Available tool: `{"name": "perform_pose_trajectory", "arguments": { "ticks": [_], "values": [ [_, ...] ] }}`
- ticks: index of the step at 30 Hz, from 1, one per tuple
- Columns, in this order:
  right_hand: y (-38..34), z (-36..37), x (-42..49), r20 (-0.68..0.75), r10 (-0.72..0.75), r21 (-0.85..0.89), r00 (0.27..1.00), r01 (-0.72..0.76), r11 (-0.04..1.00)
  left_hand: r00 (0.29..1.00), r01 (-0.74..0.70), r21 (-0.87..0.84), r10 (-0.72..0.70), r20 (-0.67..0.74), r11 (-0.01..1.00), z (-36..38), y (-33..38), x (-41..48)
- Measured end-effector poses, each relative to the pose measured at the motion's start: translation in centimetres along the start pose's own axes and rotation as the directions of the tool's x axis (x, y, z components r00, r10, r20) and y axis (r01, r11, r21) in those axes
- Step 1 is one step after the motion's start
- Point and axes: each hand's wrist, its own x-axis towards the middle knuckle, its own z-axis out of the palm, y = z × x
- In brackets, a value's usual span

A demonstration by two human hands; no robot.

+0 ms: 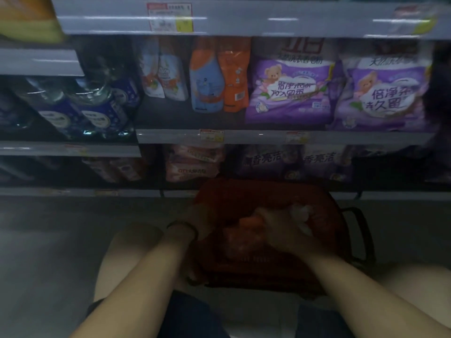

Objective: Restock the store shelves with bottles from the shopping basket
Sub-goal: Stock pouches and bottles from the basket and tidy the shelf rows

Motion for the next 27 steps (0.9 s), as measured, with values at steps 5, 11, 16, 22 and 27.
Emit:
{"name": "perform_pose_trajectory", "arguments": {
  "ticks": [5,11,16,22,27],
  "values": [
    [-2.8,-4.7,-2.1,-0.197,0.014,0.136,0.98,0.013,0.991,0.991,-0.129,-0.19,0.132,0.0,0.973,-1.1,1.2,-3.8],
    [-7.9,-11.0,-3.2,-0.318,-0.079,0.238,0.945,0.16,0.958,0.986,-0.164,-0.413,0.135,-0.099,0.896,-2.9,1.4,-6.9],
    [-11.6,-14.9,-3.3,-0.437,-0.085,0.373,0.896,0.266,0.889,0.957,-0.281,-0.598,0.172,-0.233,0.751,-3.9,2.1,-10.1],
    [-14.2,-17.6,-2.3,-0.514,0.049,0.582,0.856,0.306,0.754,0.928,-0.365,-0.813,0.108,-0.356,0.453,-5.5,3.7,-13.9],
    [-15.5,-16.9,-4.4,-0.403,0.036,0.778,0.914,0.322,0.54,0.88,-0.46,-0.799,0.079,-0.468,0.387,-8.3,5.3,-16.0]
  ]
}}
